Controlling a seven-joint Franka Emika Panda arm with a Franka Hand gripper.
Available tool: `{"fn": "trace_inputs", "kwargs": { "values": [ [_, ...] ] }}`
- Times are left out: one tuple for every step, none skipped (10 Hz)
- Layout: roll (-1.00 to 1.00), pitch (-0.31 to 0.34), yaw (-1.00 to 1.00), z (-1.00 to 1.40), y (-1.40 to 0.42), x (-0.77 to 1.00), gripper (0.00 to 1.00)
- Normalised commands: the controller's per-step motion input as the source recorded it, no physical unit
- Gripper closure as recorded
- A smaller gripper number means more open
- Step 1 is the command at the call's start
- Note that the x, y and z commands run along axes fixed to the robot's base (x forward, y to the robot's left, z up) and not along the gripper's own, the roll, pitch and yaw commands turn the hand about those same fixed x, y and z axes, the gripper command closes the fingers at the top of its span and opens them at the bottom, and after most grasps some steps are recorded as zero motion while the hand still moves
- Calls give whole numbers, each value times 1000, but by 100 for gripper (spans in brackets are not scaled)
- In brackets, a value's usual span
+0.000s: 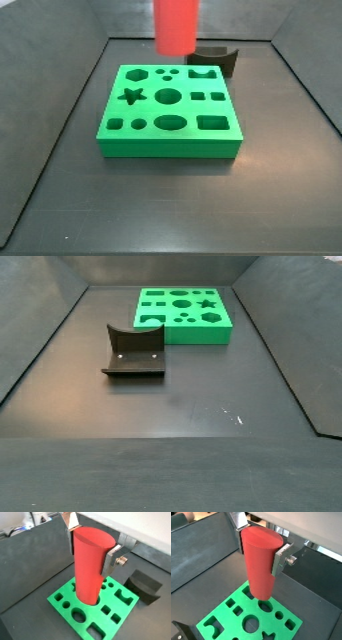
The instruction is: Insert the oval object.
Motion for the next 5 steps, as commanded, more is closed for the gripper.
{"fn": "trace_inputs", "kwargs": {
  "values": [
    [94, -179, -663, -797, -423, 0, 100],
    [96, -199, -546, -797, -363, 0, 100],
    [73, -207, -326, -817, -203, 0, 100],
    [137, -164, -183, -820, 0, -49, 100],
    [193, -97, -166, -746, 14, 0, 100]
  ]
}}
